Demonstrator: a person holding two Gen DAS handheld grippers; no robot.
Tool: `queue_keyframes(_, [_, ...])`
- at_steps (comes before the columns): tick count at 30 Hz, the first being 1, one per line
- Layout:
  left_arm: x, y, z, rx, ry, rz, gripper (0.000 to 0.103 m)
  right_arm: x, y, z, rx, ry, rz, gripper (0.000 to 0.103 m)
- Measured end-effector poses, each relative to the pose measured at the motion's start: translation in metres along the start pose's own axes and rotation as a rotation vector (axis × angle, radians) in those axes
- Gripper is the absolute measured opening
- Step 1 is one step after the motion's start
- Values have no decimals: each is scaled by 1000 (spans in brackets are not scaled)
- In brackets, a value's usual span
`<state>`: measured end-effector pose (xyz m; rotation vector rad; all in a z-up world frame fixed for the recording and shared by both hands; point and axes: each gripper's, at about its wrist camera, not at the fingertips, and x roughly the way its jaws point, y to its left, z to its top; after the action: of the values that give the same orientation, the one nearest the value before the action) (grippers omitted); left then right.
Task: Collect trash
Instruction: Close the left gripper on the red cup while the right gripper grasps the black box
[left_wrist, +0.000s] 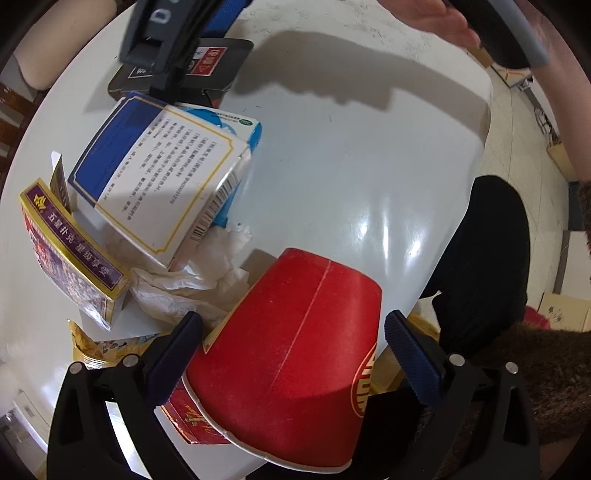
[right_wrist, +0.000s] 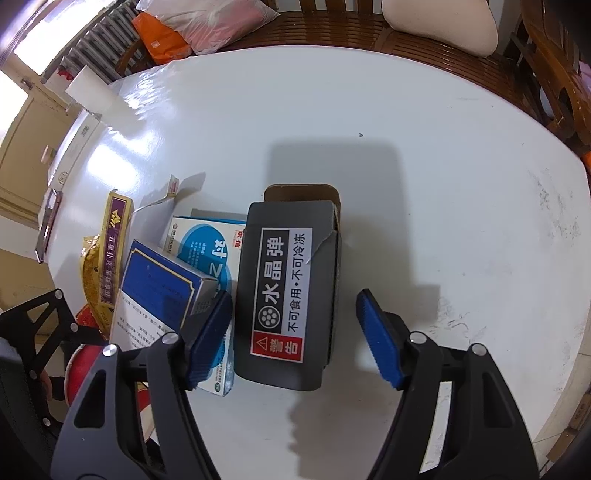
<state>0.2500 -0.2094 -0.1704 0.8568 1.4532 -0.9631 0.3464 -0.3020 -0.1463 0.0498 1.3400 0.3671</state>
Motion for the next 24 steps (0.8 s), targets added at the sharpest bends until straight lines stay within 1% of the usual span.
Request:
queue_keyframes(3, [3, -1, 0, 4, 3, 2, 95, -1, 0, 0, 1, 0, -14, 64])
queue_keyframes(4, [4, -1, -1, 6, 5, 7, 95, -2, 1, 0, -3, -2, -41, 62])
queue_keyframes(5, [6, -3, -2, 6, 7, 12, 94, -1, 2, 0, -10, 2, -77, 56])
queue_keyframes(6, [8, -4, -1, 8, 11, 13, 93, 1, 3, -1, -23, 10, -107, 56])
queue_keyframes(8, [11, -9, -3, 2, 15, 12, 93, 3, 7, -2, -40, 14, -127, 56])
queue_keyframes(9, [14, -8, -2, -4, 17, 15, 90, 4, 8, -2, -42, 13, -138, 55])
queue_keyframes(12, [20, -8, 3, -25, 25, 37, 83, 4, 8, -3, -44, 4, -149, 55])
queue_keyframes(17, [22, -12, 5, -22, 24, 65, 78, 6, 14, -6, -51, -6, -174, 54])
queue_keyframes(24, [9, -2, 7, -53, 0, 82, 68, 9, 25, -6, -60, -19, -219, 53])
